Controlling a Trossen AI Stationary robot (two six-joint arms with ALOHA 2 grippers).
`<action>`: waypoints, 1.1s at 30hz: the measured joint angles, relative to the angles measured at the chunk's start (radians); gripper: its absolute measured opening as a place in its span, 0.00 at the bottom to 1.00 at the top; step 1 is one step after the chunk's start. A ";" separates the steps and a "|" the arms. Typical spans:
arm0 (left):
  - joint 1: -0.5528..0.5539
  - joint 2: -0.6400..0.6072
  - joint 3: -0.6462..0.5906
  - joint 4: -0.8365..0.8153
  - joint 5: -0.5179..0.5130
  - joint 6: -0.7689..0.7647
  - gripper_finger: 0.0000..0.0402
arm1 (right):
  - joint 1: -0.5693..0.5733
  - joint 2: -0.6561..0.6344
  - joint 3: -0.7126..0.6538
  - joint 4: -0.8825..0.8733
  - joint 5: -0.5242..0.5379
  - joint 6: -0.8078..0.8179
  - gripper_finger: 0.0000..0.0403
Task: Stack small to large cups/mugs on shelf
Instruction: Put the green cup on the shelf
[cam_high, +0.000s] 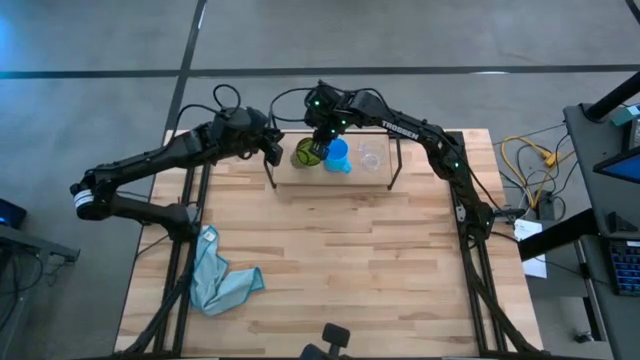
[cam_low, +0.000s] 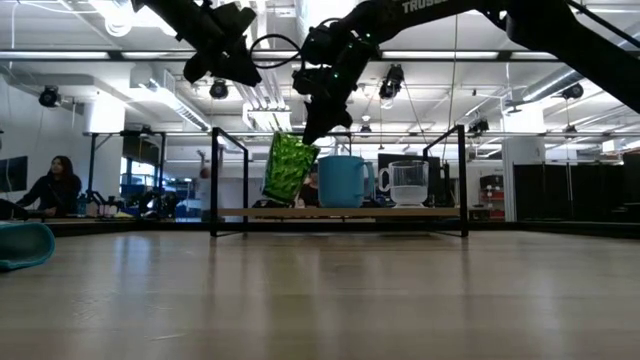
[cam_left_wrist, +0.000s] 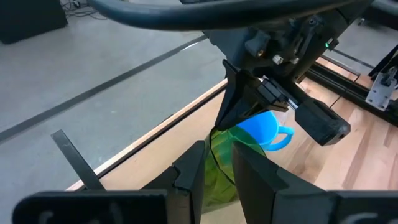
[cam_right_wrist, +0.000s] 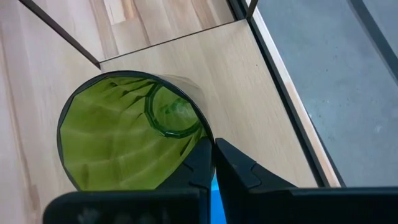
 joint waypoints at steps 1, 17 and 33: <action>0.000 0.000 0.000 0.000 0.000 0.000 0.16 | 0.000 0.000 0.000 -0.001 0.000 0.000 0.02; 0.000 0.000 0.000 0.000 0.001 0.000 0.16 | 0.000 0.000 0.000 -0.007 0.000 0.000 0.02; 0.000 -0.001 0.000 -0.001 0.019 0.001 0.16 | 0.000 0.000 0.000 0.007 -0.001 0.046 0.09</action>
